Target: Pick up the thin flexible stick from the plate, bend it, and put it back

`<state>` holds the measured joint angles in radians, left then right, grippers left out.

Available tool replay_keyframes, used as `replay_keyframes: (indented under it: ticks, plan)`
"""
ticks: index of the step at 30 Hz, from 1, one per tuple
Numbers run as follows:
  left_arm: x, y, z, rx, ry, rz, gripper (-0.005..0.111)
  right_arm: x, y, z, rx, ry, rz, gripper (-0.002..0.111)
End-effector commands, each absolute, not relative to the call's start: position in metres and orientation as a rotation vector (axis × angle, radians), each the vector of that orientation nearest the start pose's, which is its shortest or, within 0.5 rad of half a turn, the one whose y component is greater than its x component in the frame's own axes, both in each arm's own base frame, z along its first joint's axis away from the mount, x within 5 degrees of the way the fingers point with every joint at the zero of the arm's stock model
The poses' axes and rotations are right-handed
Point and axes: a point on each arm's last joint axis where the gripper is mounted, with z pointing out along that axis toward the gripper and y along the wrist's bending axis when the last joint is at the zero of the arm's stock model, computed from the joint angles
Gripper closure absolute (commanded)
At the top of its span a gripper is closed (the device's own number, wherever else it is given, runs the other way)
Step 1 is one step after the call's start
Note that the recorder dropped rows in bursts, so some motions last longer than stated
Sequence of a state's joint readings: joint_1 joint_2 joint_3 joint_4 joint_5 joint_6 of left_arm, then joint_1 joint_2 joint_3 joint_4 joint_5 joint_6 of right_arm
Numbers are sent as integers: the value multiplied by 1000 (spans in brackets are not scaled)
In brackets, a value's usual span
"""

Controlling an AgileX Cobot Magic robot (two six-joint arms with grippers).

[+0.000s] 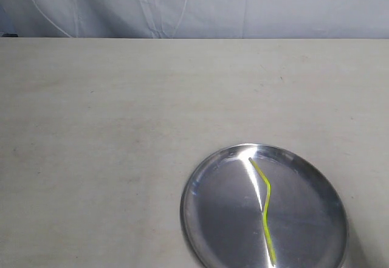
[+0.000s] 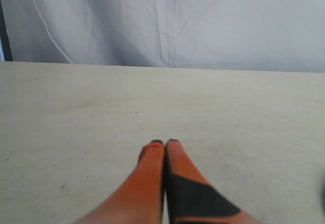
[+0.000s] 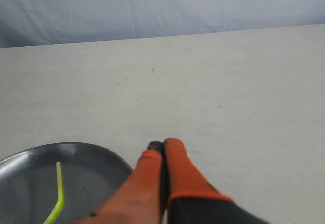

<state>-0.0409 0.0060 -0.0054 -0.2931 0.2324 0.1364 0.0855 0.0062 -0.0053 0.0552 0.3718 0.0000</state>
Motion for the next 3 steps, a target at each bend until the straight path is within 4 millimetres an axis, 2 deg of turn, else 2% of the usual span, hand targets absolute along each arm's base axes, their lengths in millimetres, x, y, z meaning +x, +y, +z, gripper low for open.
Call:
replay_keyframes:
  ticks: [1,3]
  plan:
    - [55,-8,193,-47,1707,-203,107,53,6,181,-41,1841,111,108]
    - [55,-8,193,-47,1707,-203,107,53,6,181,-41,1841,111,108]
